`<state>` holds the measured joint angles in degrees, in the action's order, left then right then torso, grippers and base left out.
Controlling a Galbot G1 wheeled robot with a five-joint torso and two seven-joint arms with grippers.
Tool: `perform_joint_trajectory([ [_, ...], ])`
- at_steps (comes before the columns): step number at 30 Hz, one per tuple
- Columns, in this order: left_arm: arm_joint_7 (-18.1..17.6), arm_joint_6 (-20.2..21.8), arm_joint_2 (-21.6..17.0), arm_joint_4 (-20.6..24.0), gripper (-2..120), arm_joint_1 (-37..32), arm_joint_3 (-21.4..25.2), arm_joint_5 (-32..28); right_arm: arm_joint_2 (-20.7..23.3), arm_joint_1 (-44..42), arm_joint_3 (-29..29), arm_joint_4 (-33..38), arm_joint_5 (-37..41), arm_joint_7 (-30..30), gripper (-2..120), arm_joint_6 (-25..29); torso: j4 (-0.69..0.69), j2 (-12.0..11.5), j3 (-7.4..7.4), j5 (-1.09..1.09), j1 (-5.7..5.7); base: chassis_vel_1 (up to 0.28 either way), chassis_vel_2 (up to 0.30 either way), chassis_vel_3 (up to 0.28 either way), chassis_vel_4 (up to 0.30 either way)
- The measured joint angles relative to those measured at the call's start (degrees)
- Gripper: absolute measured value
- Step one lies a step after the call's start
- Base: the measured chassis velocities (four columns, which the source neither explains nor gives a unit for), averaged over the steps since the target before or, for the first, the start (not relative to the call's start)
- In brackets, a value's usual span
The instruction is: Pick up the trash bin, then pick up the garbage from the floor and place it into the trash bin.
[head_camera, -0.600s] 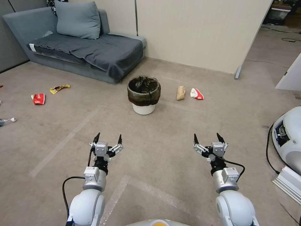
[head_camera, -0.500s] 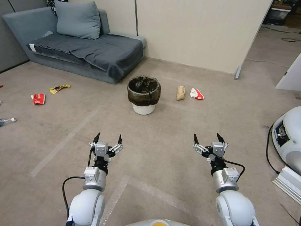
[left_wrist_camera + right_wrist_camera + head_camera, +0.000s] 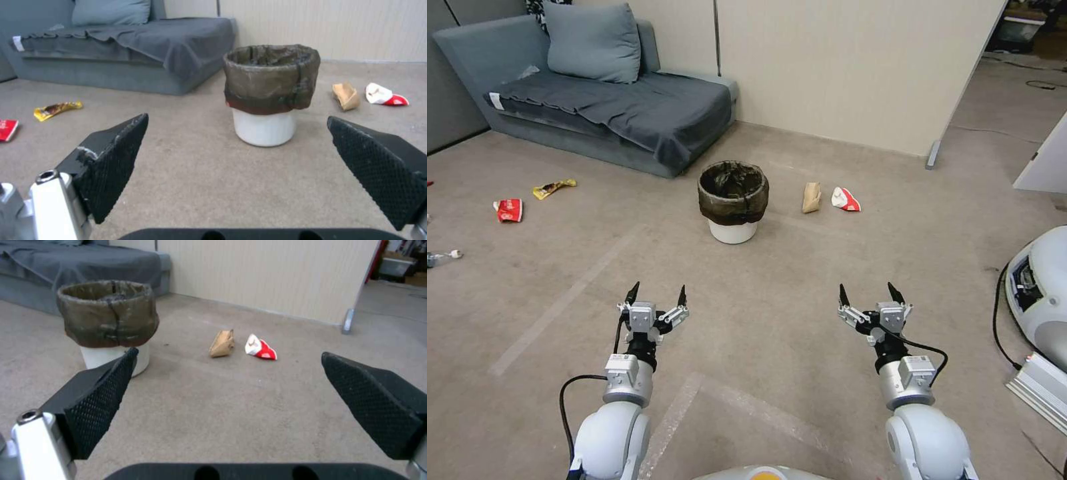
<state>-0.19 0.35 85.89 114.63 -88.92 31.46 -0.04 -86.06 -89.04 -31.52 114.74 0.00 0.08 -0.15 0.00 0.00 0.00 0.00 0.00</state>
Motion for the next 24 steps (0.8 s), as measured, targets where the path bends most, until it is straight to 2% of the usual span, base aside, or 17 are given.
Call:
perform_joint_trajectory([
  [3,-0.9,2.0,-0.4,1.2,100,-0.6,-0.4,-0.3,-0.6,-1.2,0.0,1.2,-0.3,0.9,100,-0.9,0.03,0.0,0.0,0.0,0.0,0.0,0.0,0.0,0.0],
  [4,-2.2,4.6,-1.0,2.8,100,-1.3,-1.0,-0.7,-2.2,-4.3,0.2,4.2,-1.2,3.2,100,-3.2,0.0,0.0,0.0,0.01,0.0,0.0,0.0,0.0,0.0],
  [5,-2.2,4.6,-1.0,2.8,100,-1.3,-1.0,-0.7,-2.2,-4.3,0.2,4.2,-1.2,3.2,100,-3.2,0.0,0.0,0.0,0.01,0.0,0.0,0.0,0.0,0.0],
  [8,-4.9,10.2,-2.1,6.0,100,-3.0,-2.3,-1.6,-5.6,-11.2,0.4,10.6,-3.2,8.4,100,-8.2,-0.05,0.0,0.0,-0.04,0.0,0.0,0.0,0.0,0.0],
  [9,-5.7,11.9,-2.5,7.0,100,-3.5,-2.7,-1.9,-5.9,-11.8,0.6,11.0,-3.3,8.8,100,-8.5,-0.04,0.0,0.0,-0.03,0.0,0.0,0.0,0.0,0.0],
  [13,-6.6,13.9,-2.9,8.2,100,-4.1,-3.2,-2.2,-6.1,-12.1,0.9,11.1,-3.5,8.9,100,-8.4,-0.02,0.0,0.0,0.02,0.0,0.0,0.0,0.0,0.0],
  [15,-8.9,18.6,-3.8,10.9,100,-5.5,-4.2,-2.9,-6.1,-12.1,1.0,11.0,-3.7,8.9,100,-7.8,0.01,0.0,0.0,0.0,0.0,0.0,0.0,0.0,0.0],
  [16,-8.9,18.6,-3.8,10.9,100,-5.5,-4.2,-2.9,-6.1,-12.1,1.0,11.0,-3.7,8.9,100,-7.8,0.01,0.0,0.0,0.0,0.0,0.0,0.0,0.0,0.0],
  [17,-9.9,20.7,-4.2,12.1,100,-6.1,-4.7,-3.3,-6.1,-12.0,1.1,10.9,-3.8,8.9,100,-7.7,0.01,0.0,0.0,0.0,0.0,0.0,0.0,0.0,0.0],
  [20,-10.5,21.8,-4.6,13.0,100,-6.6,-4.9,-3.4,-6.1,-11.7,1.1,10.6,-3.9,8.9,100,-7.2,-0.01,0.0,0.0,-0.02,0.0,0.0,0.0,0.0,0.0],
  [23,-14.3,28.6,-6.5,17.2,100,-8.8,-6.3,-4.1,-6.3,-11.7,0.8,10.2,-4.2,8.2,100,-6.1,0.0,0.0,0.0,0.0,0.0,0.0,0.0,0.0,0.0],
  [24,-14.3,28.6,-6.5,17.2,100,-8.8,-6.3,-4.1,-6.3,-11.7,0.8,10.2,-4.2,8.2,100,-6.1,0.0,0.0,0.0,0.0,0.0,0.0,0.0,0.0,0.0],
])
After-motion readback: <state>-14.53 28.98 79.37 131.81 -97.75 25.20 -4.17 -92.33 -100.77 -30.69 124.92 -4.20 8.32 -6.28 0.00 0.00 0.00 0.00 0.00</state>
